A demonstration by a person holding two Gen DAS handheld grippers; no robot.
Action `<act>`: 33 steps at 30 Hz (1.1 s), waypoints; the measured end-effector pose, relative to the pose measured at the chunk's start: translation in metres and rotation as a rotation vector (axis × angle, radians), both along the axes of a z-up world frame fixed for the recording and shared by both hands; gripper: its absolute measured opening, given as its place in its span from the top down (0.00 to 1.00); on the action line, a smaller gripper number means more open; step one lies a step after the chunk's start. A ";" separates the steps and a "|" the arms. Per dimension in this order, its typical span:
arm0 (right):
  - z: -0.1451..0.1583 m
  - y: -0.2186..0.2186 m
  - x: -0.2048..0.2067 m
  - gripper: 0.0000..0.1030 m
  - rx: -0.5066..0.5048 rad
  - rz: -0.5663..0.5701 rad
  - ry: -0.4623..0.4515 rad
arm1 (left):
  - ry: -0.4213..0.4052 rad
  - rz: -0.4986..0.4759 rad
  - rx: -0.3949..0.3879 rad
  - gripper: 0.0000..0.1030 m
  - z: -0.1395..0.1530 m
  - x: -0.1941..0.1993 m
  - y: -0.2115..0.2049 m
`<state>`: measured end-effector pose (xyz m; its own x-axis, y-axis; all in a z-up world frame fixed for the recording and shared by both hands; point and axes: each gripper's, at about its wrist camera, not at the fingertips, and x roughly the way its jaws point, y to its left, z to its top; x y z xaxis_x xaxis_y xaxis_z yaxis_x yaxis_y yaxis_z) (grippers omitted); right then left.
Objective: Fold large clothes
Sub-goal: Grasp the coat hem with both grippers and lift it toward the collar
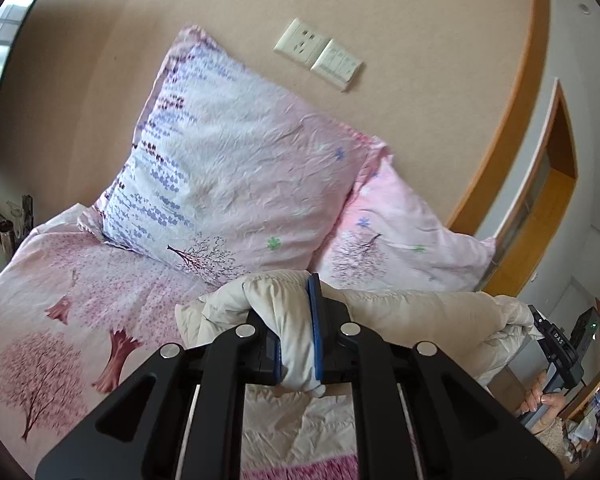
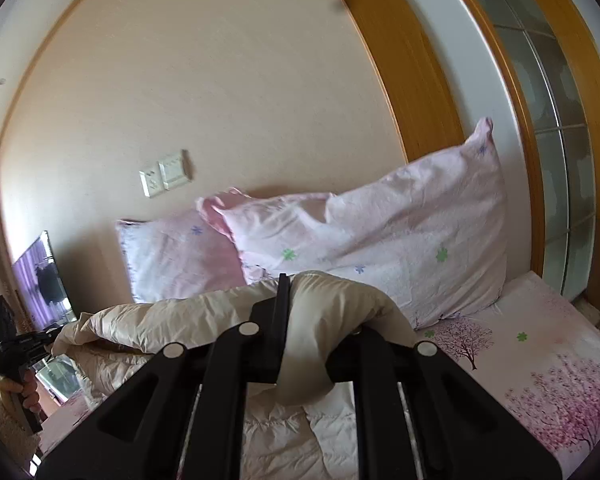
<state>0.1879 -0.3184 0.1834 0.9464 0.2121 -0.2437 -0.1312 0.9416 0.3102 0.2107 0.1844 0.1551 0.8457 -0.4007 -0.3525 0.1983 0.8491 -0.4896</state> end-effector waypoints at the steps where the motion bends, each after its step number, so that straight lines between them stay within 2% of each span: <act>1: -0.003 0.001 0.008 0.90 -0.001 -0.002 0.013 | 0.018 0.002 -0.001 0.91 -0.006 0.011 0.000; 6: -0.034 0.003 0.062 0.90 0.018 -0.022 0.146 | 0.113 0.003 -0.025 0.91 -0.038 0.054 -0.002; 12: -0.080 0.004 0.113 0.90 0.044 -0.055 0.329 | 0.209 0.004 -0.059 0.91 -0.072 0.088 -0.004; 21: -0.120 -0.004 0.154 0.89 0.138 -0.096 0.469 | 0.292 0.018 -0.125 0.91 -0.104 0.120 -0.001; 24: -0.133 -0.009 0.168 0.85 0.201 -0.105 0.535 | 0.328 0.021 -0.157 0.91 -0.114 0.128 0.001; 26: -0.143 -0.014 0.178 0.74 0.263 -0.109 0.586 | 0.353 0.018 -0.177 0.90 -0.120 0.135 0.001; 27: -0.148 -0.017 0.184 0.61 0.298 -0.104 0.610 | 0.363 0.012 -0.194 0.90 -0.123 0.139 0.001; 29: -0.154 -0.019 0.194 0.47 0.344 -0.089 0.636 | 0.382 0.011 -0.224 0.86 -0.127 0.144 0.002; 31: -0.157 -0.018 0.201 0.38 0.362 -0.083 0.652 | 0.397 0.001 -0.262 0.76 -0.130 0.148 0.003; 33: -0.156 -0.025 0.204 0.36 0.389 -0.089 0.643 | 0.402 -0.001 -0.300 0.56 -0.130 0.150 0.008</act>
<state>0.3920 -0.3429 0.0270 0.6609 0.3246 -0.6767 0.2592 0.7474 0.6117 0.3604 0.1919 0.0249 0.6662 -0.5352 -0.5193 -0.0553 0.6590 -0.7501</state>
